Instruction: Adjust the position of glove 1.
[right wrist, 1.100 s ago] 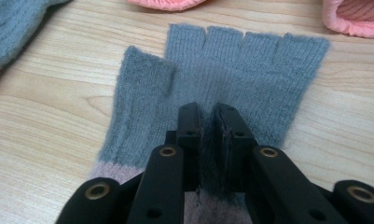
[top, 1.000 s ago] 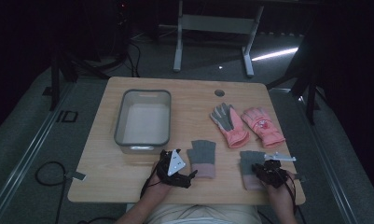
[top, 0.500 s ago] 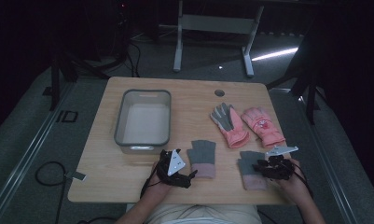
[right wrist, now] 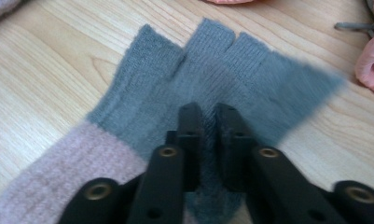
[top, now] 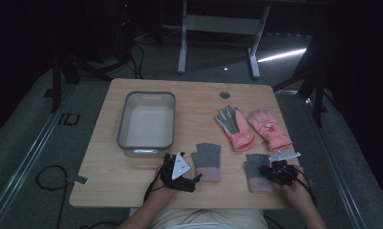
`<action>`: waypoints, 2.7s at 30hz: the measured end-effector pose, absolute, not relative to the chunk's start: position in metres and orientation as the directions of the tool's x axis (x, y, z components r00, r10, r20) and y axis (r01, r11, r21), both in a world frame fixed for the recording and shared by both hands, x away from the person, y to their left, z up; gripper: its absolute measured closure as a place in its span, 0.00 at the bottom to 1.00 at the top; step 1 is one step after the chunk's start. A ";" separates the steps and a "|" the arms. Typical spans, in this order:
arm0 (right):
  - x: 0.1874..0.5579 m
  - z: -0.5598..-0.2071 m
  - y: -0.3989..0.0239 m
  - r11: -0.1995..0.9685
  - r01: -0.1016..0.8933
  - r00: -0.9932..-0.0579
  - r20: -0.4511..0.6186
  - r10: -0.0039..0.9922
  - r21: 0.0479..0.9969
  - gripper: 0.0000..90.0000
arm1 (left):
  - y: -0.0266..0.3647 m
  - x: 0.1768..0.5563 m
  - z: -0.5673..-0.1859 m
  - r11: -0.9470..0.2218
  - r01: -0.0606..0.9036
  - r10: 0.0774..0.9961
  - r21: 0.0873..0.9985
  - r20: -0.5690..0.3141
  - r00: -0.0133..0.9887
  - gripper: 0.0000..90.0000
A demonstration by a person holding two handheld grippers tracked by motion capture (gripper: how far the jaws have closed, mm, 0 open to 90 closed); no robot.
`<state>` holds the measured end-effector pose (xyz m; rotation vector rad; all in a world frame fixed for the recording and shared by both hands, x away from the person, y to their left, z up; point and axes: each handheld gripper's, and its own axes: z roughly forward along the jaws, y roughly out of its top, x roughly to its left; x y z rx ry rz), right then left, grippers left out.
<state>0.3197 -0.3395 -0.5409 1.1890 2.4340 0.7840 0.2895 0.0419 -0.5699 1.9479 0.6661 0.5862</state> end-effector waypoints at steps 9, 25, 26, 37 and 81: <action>0.315 -0.509 -0.334 0.412 0.624 -0.574 0.032 0.818 0.664 0.95 | 0.042 0.290 -0.570 -0.390 0.209 0.669 0.897 0.120 0.733 0.03; 0.347 -0.445 -0.227 0.387 0.480 -0.661 0.035 0.750 0.787 0.94 | 0.044 0.289 -0.570 -0.378 0.203 0.682 0.903 0.124 0.721 0.02; 0.349 -0.448 -0.221 0.395 0.482 -0.665 0.033 0.746 0.783 0.94 | 0.044 0.289 -0.570 -0.378 0.198 0.678 0.904 0.125 0.725 0.02; 0.356 -0.495 -0.182 0.451 0.540 -0.690 0.066 0.721 0.711 0.94 | 0.050 0.287 -0.567 -0.296 0.189 0.651 0.936 0.053 0.757 0.00; 0.372 -0.503 -0.200 0.363 0.619 -0.611 0.136 0.780 0.696 0.72 | 0.045 0.289 -0.545 -0.330 0.282 0.568 0.901 -0.049 0.822 0.04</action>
